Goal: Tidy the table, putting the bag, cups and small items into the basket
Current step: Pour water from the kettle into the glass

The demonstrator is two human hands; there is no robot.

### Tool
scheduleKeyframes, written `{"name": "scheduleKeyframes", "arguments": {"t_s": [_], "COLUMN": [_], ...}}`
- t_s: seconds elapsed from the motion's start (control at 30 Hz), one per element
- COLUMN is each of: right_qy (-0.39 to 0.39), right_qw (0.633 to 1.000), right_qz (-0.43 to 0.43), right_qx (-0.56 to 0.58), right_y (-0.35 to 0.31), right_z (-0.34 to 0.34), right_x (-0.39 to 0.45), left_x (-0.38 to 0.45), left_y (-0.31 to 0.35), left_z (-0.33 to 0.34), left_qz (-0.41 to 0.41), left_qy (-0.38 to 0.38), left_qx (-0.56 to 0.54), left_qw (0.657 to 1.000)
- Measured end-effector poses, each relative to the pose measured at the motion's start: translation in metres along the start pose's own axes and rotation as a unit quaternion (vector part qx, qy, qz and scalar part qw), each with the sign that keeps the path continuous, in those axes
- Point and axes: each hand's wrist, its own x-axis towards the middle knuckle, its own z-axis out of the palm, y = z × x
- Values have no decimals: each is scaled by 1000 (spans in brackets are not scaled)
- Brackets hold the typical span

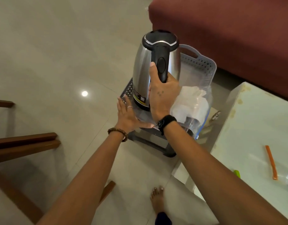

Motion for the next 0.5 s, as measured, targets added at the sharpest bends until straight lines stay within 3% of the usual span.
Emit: {"name": "scheduleKeyframes", "arguments": {"t_s": [0.3,0.5], "right_qy": [-59,-184], "right_qw": [998,980], "right_qz": [-2,56], "right_qx": [19,51], "right_y": [44,49], "right_z": [7,1], "right_x": [-36,-49], "left_x": [3,-6], "left_y": [-5,-1], "left_z": [9,4], "left_qz": [68,108], "left_qy": [30,62], "left_qx": [44,48], "left_qw": [996,991]}}
